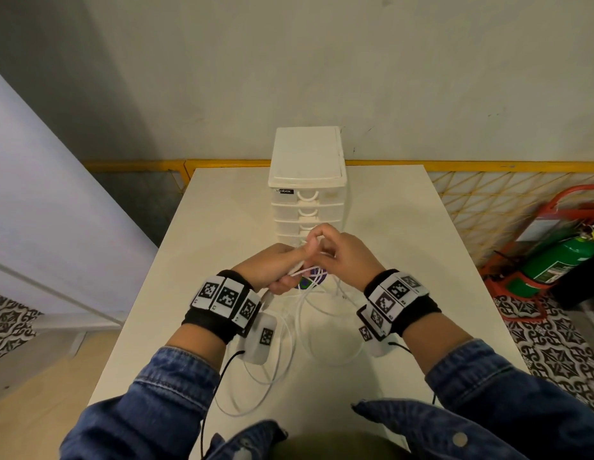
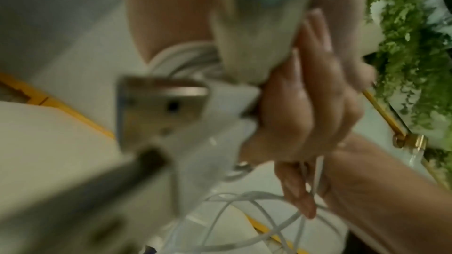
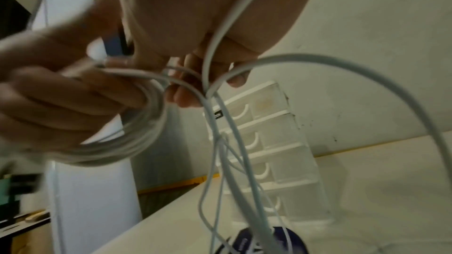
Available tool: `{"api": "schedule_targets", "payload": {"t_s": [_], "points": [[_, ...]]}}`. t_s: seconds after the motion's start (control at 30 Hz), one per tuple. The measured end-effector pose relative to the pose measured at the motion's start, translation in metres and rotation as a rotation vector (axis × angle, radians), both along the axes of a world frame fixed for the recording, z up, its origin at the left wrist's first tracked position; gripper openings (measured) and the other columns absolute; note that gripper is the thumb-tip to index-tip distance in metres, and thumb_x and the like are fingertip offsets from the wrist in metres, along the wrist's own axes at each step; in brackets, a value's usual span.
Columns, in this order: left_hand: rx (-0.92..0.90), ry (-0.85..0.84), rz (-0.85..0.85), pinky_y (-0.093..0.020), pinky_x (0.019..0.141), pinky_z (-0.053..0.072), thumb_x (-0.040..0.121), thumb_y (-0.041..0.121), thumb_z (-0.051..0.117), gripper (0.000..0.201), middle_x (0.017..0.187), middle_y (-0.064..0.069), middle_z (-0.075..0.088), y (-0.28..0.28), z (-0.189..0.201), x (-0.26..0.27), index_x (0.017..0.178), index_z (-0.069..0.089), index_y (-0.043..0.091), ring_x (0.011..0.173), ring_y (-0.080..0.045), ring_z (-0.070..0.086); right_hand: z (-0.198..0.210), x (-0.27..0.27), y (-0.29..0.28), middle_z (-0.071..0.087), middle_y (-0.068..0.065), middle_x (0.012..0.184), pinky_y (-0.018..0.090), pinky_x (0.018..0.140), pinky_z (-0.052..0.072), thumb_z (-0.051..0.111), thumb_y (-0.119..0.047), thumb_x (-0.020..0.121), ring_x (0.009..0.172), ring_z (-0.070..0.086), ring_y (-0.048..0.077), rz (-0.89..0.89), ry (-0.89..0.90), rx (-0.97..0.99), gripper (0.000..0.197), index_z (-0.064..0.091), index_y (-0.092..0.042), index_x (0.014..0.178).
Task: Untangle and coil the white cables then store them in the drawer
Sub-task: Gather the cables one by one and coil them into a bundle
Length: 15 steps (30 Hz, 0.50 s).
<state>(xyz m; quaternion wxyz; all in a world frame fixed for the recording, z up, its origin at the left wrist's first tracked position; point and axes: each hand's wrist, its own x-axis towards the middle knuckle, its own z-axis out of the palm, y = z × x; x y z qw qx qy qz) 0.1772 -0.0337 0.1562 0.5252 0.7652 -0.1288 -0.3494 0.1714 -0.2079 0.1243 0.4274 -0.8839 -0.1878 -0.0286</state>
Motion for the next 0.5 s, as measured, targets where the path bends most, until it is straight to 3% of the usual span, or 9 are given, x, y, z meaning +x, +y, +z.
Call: {"api": "schedule_targets", "payload": {"t_s": [0.07, 0.17, 0.3, 0.4, 0.5], "points": [[-0.045, 0.014, -0.007, -0.020, 0.039, 0.016, 0.085, 0.041, 0.062, 0.035, 0.046, 0.002, 0.028, 0.000, 0.000, -0.003, 0.077, 0.052, 0.009, 0.038, -0.010, 0.020, -0.007, 0.001, -0.009, 0.060, -0.004, 0.054, 0.035, 0.059, 0.046, 0.049, -0.047, 0.080, 0.051, 0.055, 0.011, -0.022, -0.018, -0.011, 0.031, 0.055, -0.022, 0.097], [-0.191, -0.007, 0.141, -0.020, 0.038, 0.015, 0.086, 0.019, 0.066, 0.028, 0.044, 0.005, 0.029, 0.000, 0.005, -0.003, 0.064, 0.049, 0.014, 0.035, -0.009, 0.021, -0.015, -0.001, -0.013, 0.067, -0.002, 0.063, 0.027, 0.062, 0.048, 0.042, -0.046, 0.088, 0.056, 0.061, 0.002, -0.053, -0.031, 0.023, 0.029, 0.059, -0.023, 0.089], [-0.468, -0.025, 0.378, -0.022, 0.036, 0.016, 0.092, 0.017, 0.055, 0.037, 0.042, 0.007, 0.029, 0.013, 0.022, 0.010, 0.059, 0.039, 0.018, 0.031, -0.008, 0.022, -0.032, -0.005, -0.014, 0.070, -0.004, 0.074, 0.025, 0.070, 0.047, 0.041, -0.042, 0.094, 0.071, 0.066, 0.011, -0.043, 0.017, 0.034, 0.032, 0.060, -0.019, 0.082], [-0.596, -0.076, 0.424, -0.025, 0.039, 0.014, 0.093, 0.019, 0.052, 0.035, 0.042, 0.008, 0.030, 0.018, 0.035, 0.012, 0.061, 0.037, 0.019, 0.032, -0.009, 0.022, -0.051, -0.008, -0.019, 0.069, -0.002, 0.085, 0.025, 0.075, 0.043, 0.050, -0.027, 0.093, 0.081, 0.062, 0.015, -0.032, 0.104, -0.027, 0.016, 0.060, -0.016, 0.086], [-0.719, -0.101, 0.451, -0.019, 0.034, 0.019, 0.094, 0.019, 0.048, 0.034, 0.040, 0.008, 0.031, 0.023, 0.044, 0.015, 0.063, 0.034, 0.018, 0.031, -0.008, 0.022, -0.074, -0.007, -0.033, 0.069, -0.001, 0.100, 0.025, 0.082, 0.039, 0.046, -0.025, 0.095, 0.095, 0.062, 0.019, -0.094, 0.236, -0.126, 0.018, 0.061, -0.015, 0.091]]}}
